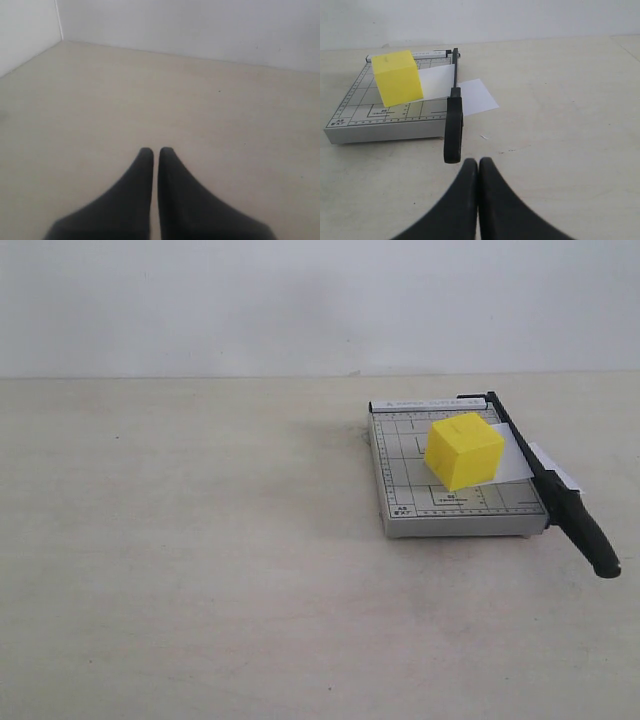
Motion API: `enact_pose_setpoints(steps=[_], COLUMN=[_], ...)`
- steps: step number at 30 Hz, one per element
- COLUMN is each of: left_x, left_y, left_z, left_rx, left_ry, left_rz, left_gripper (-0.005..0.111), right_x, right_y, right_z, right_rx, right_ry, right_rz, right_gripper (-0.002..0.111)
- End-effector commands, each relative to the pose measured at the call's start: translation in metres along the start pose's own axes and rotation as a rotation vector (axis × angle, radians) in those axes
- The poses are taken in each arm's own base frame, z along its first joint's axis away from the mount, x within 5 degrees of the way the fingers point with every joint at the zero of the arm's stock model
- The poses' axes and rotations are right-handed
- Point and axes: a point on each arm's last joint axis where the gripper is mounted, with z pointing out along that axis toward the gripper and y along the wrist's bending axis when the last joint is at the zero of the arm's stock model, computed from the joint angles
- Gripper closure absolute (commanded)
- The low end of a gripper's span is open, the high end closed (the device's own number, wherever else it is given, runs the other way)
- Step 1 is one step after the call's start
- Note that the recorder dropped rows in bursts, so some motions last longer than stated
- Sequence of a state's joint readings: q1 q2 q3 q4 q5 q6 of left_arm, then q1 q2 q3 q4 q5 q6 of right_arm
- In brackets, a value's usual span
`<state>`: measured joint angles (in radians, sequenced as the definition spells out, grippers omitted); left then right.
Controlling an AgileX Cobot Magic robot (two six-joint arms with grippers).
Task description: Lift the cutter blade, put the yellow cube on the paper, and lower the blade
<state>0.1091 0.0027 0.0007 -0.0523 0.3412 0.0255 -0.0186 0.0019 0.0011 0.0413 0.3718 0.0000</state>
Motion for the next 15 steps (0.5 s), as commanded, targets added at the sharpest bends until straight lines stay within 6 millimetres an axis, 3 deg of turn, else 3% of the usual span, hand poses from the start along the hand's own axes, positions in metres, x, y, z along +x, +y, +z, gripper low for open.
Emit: enact_pose_setpoints(steps=[1, 15], left_x=[0.0006, -0.0028], left_y=[-0.0006, -0.0023], left_z=[-0.0003, -0.0004], left_rx=[0.013, 0.044], left_ry=[0.007, -0.031], left_rz=[-0.018, 0.046], left_gripper=[0.102, 0.102], right_x=[-0.0012, -0.0012], right_y=[-0.0001, -0.0001], right_z=[-0.0003, -0.0003], right_rx=[0.002, 0.002], right_ry=[-0.011, -0.011], right_rz=[0.001, 0.001], right_gripper=[0.108, 0.108])
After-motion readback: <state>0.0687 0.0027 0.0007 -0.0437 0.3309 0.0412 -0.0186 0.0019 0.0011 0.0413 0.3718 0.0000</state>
